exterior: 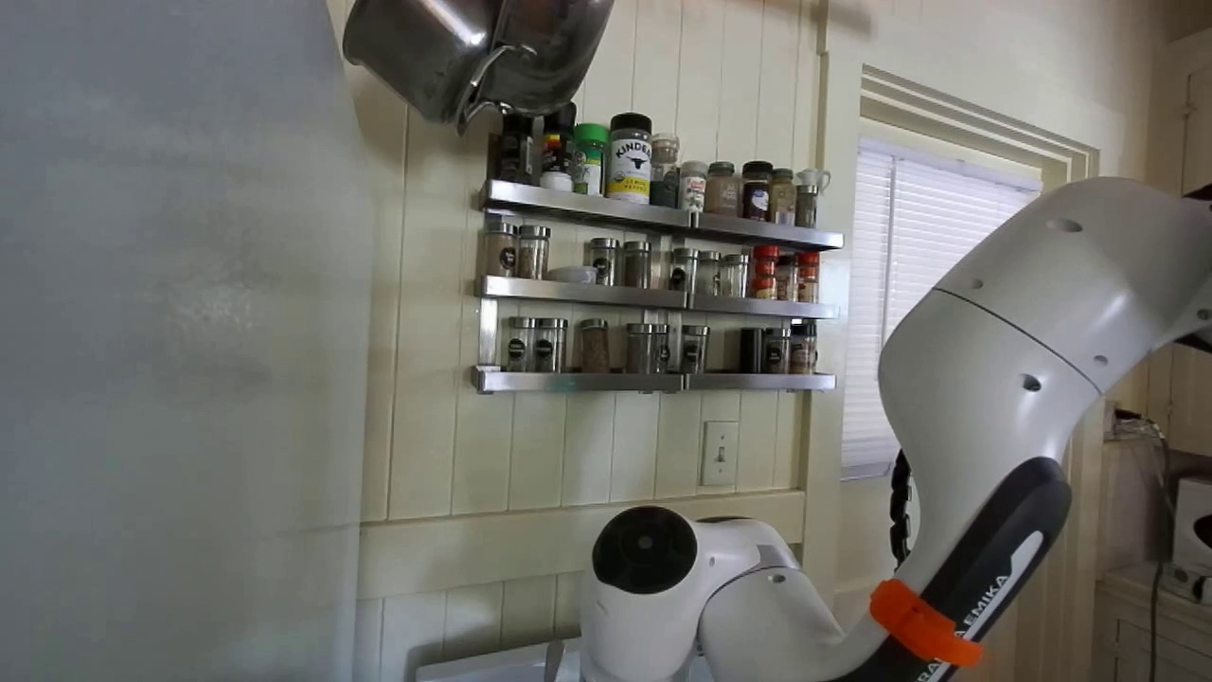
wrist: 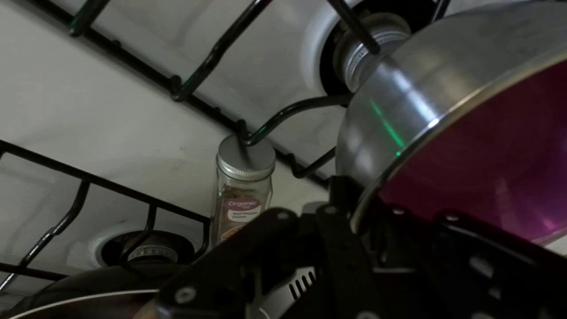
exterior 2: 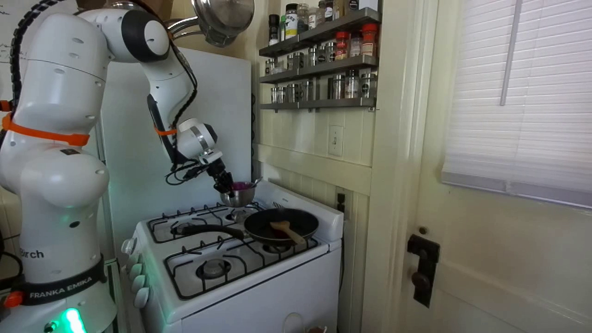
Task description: Move the silver bowl backwards, remove the purple bowl from inside it and place it on the stove top and place the smaller silver bowl inside the bigger silver bowl
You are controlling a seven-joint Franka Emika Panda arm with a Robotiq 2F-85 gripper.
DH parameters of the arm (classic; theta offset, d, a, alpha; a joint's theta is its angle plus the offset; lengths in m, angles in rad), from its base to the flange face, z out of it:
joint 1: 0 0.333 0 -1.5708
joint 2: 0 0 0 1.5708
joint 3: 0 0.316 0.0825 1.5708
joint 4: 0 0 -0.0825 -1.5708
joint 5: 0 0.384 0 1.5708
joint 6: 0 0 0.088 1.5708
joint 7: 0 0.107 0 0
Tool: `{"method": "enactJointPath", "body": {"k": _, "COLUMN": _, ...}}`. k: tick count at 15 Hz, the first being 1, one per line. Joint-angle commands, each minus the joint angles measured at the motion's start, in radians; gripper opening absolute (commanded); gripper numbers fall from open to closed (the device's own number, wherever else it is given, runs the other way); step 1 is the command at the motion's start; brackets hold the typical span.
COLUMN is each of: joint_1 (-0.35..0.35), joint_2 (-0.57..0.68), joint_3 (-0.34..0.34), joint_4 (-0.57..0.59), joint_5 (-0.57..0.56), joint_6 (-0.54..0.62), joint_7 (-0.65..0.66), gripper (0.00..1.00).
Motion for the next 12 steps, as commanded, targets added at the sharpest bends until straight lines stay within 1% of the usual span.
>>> {"method": "enactJointPath", "body": {"k": 1, "joint_1": 0.004, "joint_2": 0.012, "joint_3": -0.001, "joint_4": 0.011, "joint_5": -0.015, "joint_6": 0.035, "joint_7": 0.026, "gripper": 0.36}}
{"method": "enactJointPath", "body": {"k": 2, "joint_1": 0.004, "joint_2": 0.008, "joint_3": -0.001, "joint_4": 0.01, "joint_5": -0.011, "joint_6": 0.034, "joint_7": 0.025, "gripper": 0.41}}
{"method": "enactJointPath", "body": {"k": 3, "joint_1": 0.003, "joint_2": 0.006, "joint_3": 0.001, "joint_4": 0.009, "joint_5": -0.005, "joint_6": 0.037, "joint_7": 0.023, "gripper": 0.5}}
{"method": "enactJointPath", "body": {"k": 5, "joint_1": 0.001, "joint_2": -0.003, "joint_3": 0.005, "joint_4": 0.002, "joint_5": 0.018, "joint_6": 0.034, "joint_7": 0.012, "gripper": 0.64}}
{"method": "enactJointPath", "body": {"k": 9, "joint_1": 0.001, "joint_2": -0.029, "joint_3": 0.016, "joint_4": -0.011, "joint_5": 0.052, "joint_6": 0.02, "joint_7": -0.006, "gripper": 0.94}}
{"method": "enactJointPath", "body": {"k": 10, "joint_1": 0.002, "joint_2": -0.038, "joint_3": 0.02, "joint_4": -0.014, "joint_5": 0.058, "joint_6": 0.014, "joint_7": -0.011, "gripper": 0.99}}
{"method": "enactJointPath", "body": {"k": 12, "joint_1": 0.004, "joint_2": -0.058, "joint_3": 0.026, "joint_4": -0.018, "joint_5": 0.075, "joint_6": -0.007, "joint_7": -0.024, "gripper": 1.0}}
